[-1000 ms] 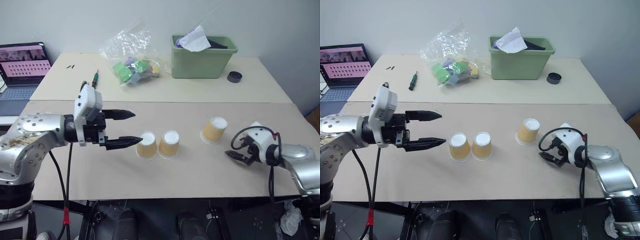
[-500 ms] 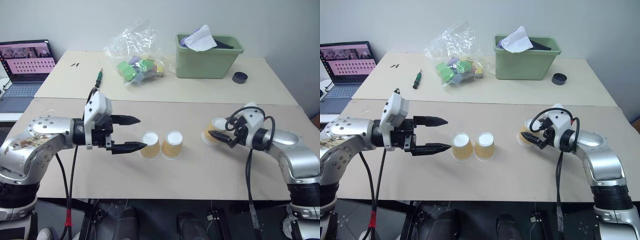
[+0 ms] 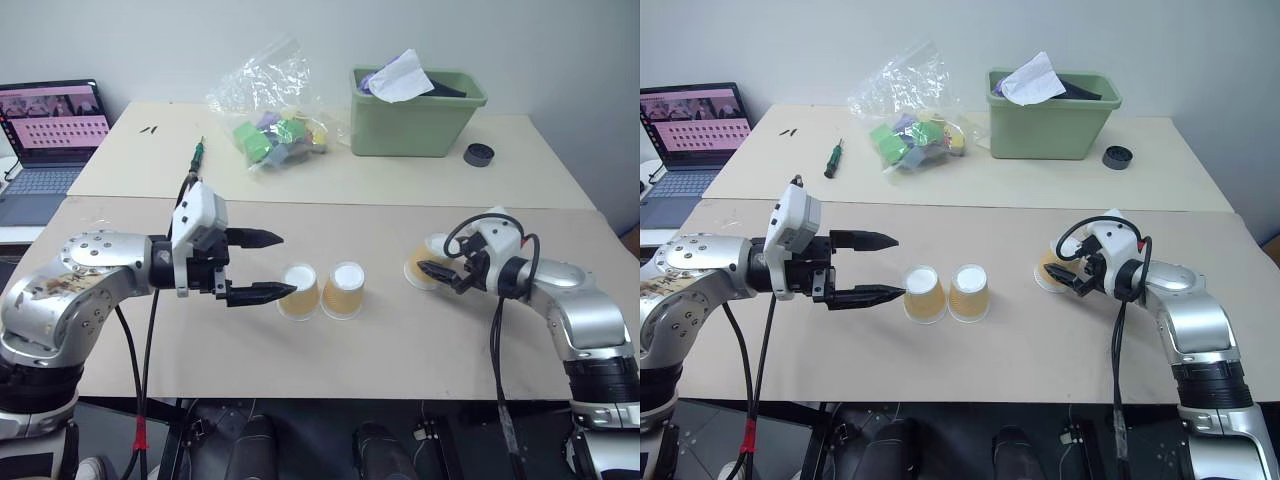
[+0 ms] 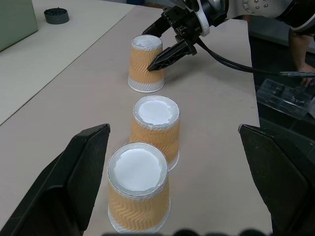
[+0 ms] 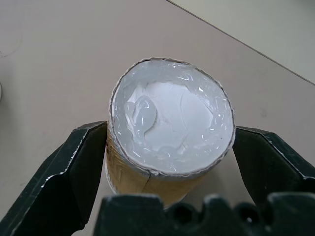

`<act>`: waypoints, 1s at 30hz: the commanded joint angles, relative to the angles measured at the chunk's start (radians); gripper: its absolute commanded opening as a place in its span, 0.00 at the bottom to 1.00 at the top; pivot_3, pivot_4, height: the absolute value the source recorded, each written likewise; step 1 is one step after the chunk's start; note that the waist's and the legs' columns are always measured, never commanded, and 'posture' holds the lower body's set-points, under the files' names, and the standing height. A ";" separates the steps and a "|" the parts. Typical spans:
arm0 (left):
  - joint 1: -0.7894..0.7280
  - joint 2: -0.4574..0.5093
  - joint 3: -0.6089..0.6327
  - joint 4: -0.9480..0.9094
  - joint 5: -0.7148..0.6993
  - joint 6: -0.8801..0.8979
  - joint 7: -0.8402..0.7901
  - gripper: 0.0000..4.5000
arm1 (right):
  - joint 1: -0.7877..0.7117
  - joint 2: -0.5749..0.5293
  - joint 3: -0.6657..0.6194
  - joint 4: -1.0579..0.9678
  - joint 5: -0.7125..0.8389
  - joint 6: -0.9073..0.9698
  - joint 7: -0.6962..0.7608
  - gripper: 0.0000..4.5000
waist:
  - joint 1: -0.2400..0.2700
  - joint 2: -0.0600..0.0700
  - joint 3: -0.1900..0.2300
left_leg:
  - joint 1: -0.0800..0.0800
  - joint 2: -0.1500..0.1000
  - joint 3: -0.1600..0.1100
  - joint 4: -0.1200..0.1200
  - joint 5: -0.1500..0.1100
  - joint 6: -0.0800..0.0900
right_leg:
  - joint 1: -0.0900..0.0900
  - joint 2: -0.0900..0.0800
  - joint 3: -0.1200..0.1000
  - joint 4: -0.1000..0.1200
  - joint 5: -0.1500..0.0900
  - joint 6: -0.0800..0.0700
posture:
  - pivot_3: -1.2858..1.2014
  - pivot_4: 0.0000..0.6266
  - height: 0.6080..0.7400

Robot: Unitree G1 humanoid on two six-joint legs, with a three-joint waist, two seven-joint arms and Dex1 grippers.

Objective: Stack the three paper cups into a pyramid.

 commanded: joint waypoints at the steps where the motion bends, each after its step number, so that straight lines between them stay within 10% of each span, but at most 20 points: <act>1: 0.003 0.004 0.010 -0.038 -0.003 -0.020 0.002 1.00 | -0.028 0.003 -0.022 -0.015 -0.002 -0.016 -0.011 0.84 | 0.000 0.000 0.000 | 0.000 0.000 0.000 0.000 0.000 0.000 | 0.000 0.000 0.000 0.000 0.000 0.000 | 0.52 0.24 0.64; 4: 0.027 0.009 -0.001 -0.047 0.015 -0.035 -0.007 1.00 | -0.037 0.011 -0.024 -0.017 0.000 -0.020 -0.013 0.61 | 0.000 0.000 0.000 | 0.000 0.000 0.000 0.000 0.000 0.000 | 0.000 0.000 0.000 0.000 0.000 0.000 | 0.52 0.24 0.64; 13: 0.055 0.003 -0.014 -0.054 0.034 -0.053 -0.005 1.00 | -0.138 0.017 -0.024 -0.037 0.037 -0.004 0.038 0.61 | -0.001 0.001 0.000 | 0.000 0.000 0.000 0.000 0.000 0.000 | 0.000 0.000 0.000 0.000 0.000 0.000 | 0.52 0.24 0.64; 22: 0.085 0.003 -0.033 -0.052 0.054 -0.084 -0.018 1.00 | -0.588 -0.059 0.086 -0.078 0.239 0.179 0.409 0.61 | -0.003 0.007 0.005 | -0.002 0.000 0.001 -0.003 0.000 0.000 | -0.004 0.000 0.001 0.001 0.000 -0.001 | 0.52 0.24 0.64; 30: 0.120 0.007 -0.017 -0.080 0.040 -0.079 -0.013 1.00 | -0.705 -0.061 0.231 -0.202 0.307 0.246 0.578 0.61 | 0.003 0.007 0.005 | -0.009 0.000 0.001 0.000 0.000 0.000 | -0.014 0.000 0.001 0.008 -0.001 -0.002 | 0.52 0.24 0.64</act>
